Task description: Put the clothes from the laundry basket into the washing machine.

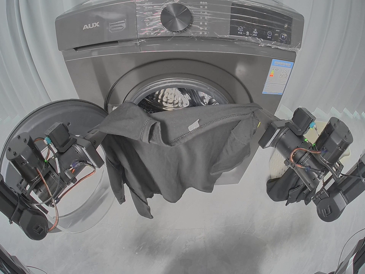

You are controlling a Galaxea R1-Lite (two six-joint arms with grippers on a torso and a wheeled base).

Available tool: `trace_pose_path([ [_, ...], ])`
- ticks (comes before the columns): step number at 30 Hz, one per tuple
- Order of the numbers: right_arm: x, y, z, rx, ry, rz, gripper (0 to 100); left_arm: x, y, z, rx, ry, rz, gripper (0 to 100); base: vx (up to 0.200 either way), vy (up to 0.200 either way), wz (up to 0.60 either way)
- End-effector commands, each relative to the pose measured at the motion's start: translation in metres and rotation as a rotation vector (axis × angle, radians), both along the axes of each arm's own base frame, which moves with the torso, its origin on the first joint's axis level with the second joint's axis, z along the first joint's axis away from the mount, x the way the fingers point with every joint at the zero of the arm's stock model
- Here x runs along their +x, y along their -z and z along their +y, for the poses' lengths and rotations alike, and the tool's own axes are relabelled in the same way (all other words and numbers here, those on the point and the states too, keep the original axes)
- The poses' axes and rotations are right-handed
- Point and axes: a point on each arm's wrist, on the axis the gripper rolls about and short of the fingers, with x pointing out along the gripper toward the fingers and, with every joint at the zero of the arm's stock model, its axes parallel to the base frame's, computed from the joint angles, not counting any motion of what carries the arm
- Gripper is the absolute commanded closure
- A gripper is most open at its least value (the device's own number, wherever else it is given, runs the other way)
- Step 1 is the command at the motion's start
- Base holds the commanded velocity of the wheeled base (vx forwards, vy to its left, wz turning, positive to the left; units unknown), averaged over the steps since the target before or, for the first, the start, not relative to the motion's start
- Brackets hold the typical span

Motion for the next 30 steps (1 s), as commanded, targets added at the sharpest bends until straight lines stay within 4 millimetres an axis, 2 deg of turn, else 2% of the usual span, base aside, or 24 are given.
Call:
trace_pose_path([
  [1,0.000,0.000,-0.001,-0.001,0.002,0.001,100,0.000,-0.002,0.001,-0.003,-0.002,-0.008,100,0.000,0.000,0.00],
  [9,0.002,-0.002,-0.005,0.003,0.019,-0.005,100,0.001,-0.003,0.003,-0.009,-0.013,-0.008,100,0.000,0.000,0.00],
  [16,-0.003,-0.011,-0.007,0.018,0.021,-0.034,100,0.001,-0.004,0.003,-0.011,-0.011,-0.013,100,0.000,0.000,0.00],
  [23,-0.006,-0.017,-0.009,0.028,0.023,-0.052,100,-0.004,-0.018,0.005,-0.032,-0.010,-0.068,100,0.000,0.000,0.00],
  [30,-0.008,-0.019,-0.010,0.033,0.021,-0.057,100,-0.004,-0.018,0.005,-0.031,-0.013,-0.068,100,0.000,0.000,0.00],
])
